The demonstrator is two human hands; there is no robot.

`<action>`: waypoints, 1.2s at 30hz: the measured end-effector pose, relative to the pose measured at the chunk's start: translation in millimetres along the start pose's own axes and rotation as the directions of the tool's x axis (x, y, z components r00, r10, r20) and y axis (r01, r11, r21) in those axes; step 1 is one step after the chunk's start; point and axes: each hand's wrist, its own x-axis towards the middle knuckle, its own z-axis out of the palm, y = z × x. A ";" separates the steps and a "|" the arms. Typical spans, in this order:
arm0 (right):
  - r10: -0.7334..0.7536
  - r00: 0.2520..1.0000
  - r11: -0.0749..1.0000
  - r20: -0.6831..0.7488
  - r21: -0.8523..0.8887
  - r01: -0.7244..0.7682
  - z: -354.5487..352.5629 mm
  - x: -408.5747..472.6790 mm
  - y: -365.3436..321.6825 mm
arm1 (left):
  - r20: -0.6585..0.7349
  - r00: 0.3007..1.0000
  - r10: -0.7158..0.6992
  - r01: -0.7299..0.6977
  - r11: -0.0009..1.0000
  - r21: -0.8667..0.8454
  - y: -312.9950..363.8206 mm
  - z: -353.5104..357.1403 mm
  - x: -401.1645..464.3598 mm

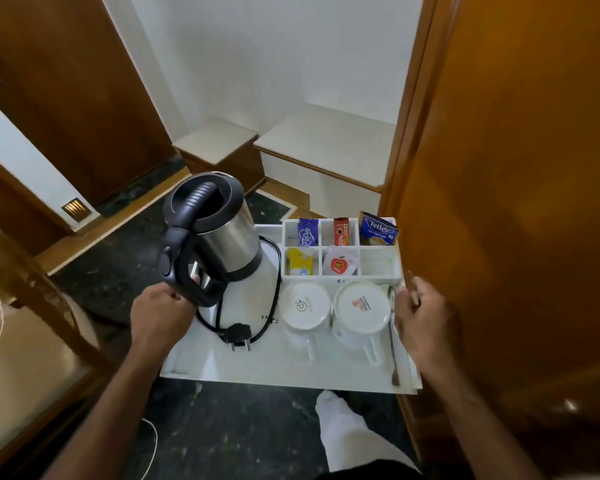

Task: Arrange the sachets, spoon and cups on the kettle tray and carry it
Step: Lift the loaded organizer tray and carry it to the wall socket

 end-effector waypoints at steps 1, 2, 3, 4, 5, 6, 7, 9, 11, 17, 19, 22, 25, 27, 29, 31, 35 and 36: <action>-0.015 1.000 1.000 -0.007 0.003 0.015 12.7 23.0 -6.6 | -0.003 1.000 -0.015 0.015 1.000 -0.008 4.6 8.6 22.8; -0.033 0.999 0.999 -0.006 0.009 0.033 22.9 43.3 -13.6 | -0.002 1.000 -0.018 0.018 1.000 -0.016 9.0 16.3 42.7; -0.045 0.999 0.999 -0.005 0.011 0.045 37.3 69.3 -22.0 | 0.001 1.000 -0.025 0.025 1.000 -0.017 12.9 25.7 69.0; -0.048 0.999 0.999 0.000 0.009 0.048 47.8 88.2 -28.0 | 0.010 0.999 -0.042 0.043 0.999 -0.015 15.1 32.5 89.0; -0.042 0.999 0.999 0.011 0.007 0.042 60.9 109.4 -35.2 | 0.013 0.998 -0.060 0.060 0.998 0.000 17.9 39.0 112.7; -0.032 0.999 0.999 0.021 0.012 0.032 69.1 124.6 -41.4 | 0.007 0.997 -0.079 0.079 0.997 -0.002 21.3 42.9 131.4; -0.035 0.999 0.999 0.025 0.017 0.035 76.7 140.3 -47.1 | -0.002 0.996 -0.093 0.093 0.996 -0.012 25.6 45.9 150.4; -0.046 0.999 0.998 0.017 0.036 0.045 91.7 186.6 -65.1 | -0.009 0.995 -0.101 0.101 0.994 -0.053 44.6 53.1 201.3; -0.049 0.999 0.997 -0.003 0.053 0.049 107.7 233.6 -82.9 | -0.010 0.995 -0.099 0.098 0.991 -0.089 65.3 62.9 251.9; 0.000 0.999 1.000 -0.037 0.020 0.001 151.5 316.6 -114.1 | 0.047 0.996 -0.078 0.084 0.988 -0.133 88.2 98.5 360.3; 0.026 0.997 1.000 -0.079 0.010 -0.025 169.1 347.7 -120.2 | 0.068 0.997 -0.035 0.044 0.989 -0.142 99.0 121.1 406.5; 0.078 0.988 0.997 -0.133 -0.012 -0.081 195.3 380.6 -129.0 | 0.118 0.992 0.047 -0.029 0.989 -0.147 115.5 154.2 466.9; 0.140 0.973 0.989 -0.183 -0.020 -0.146 222.4 408.1 -137.2 | 0.204 0.973 0.106 -0.075 0.985 -0.157 129.4 177.2 529.8; 0.171 0.965 0.983 -0.198 -0.029 -0.180 233.8 423.6 -146.4 | 0.227 0.962 0.151 -0.118 0.981 -0.152 145.6 189.9 567.9; 0.203 0.951 0.976 -0.233 -0.034 -0.217 245.6 452.0 -150.2 | 0.278 0.939 0.204 -0.168 0.974 -0.150 167.0 211.8 613.2; 0.230 0.949 0.967 -0.216 -0.061 -0.248 249.9 464.5 -152.3 | 0.293 0.928 0.229 -0.195 0.971 -0.141 176.0 227.7 632.5; 0.302 0.920 0.939 -0.250 -0.088 -0.332 262.3 504.2 -140.9 | 0.328 0.896 0.301 -0.275 0.953 -0.125 214.7 271.7 674.4; 0.301 0.917 0.938 -0.262 -0.094 -0.335 263.0 516.6 -135.9 | 0.337 0.890 0.308 -0.282 0.951 -0.124 224.6 284.2 679.0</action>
